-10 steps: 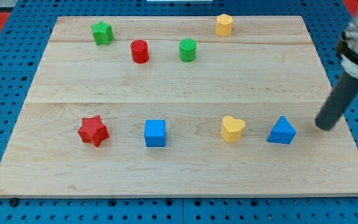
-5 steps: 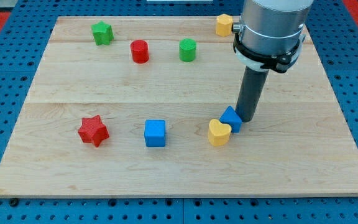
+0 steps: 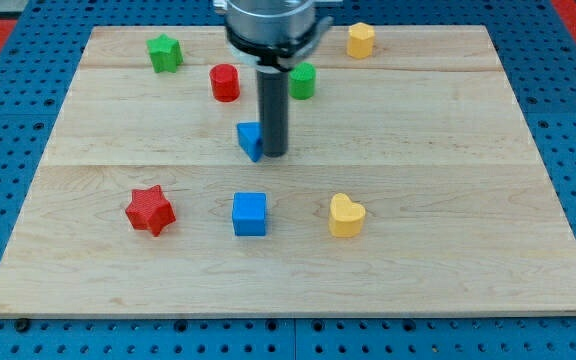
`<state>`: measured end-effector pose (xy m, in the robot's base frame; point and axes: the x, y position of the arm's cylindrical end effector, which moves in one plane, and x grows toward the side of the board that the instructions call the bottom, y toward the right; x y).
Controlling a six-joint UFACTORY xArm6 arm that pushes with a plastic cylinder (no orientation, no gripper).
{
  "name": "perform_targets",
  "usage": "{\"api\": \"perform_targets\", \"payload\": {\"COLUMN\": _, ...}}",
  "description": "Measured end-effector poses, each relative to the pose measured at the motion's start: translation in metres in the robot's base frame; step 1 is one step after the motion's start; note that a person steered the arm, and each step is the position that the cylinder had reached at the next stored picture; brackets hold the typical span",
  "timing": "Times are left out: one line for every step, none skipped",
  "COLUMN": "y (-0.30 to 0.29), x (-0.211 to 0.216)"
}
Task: Push the blue triangle to the top of the blue cube
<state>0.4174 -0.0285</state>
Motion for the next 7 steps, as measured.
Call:
{"api": "perform_targets", "payload": {"y": 0.007, "x": 0.013}}
{"api": "perform_targets", "payload": {"y": -0.028, "x": 0.025}}
{"api": "perform_targets", "payload": {"y": -0.071, "x": 0.022}}
{"api": "perform_targets", "payload": {"y": -0.074, "x": 0.004}}
{"api": "perform_targets", "payload": {"y": -0.048, "x": 0.0}}
{"api": "perform_targets", "payload": {"y": -0.017, "x": 0.0}}
{"api": "perform_targets", "payload": {"y": -0.014, "x": 0.026}}
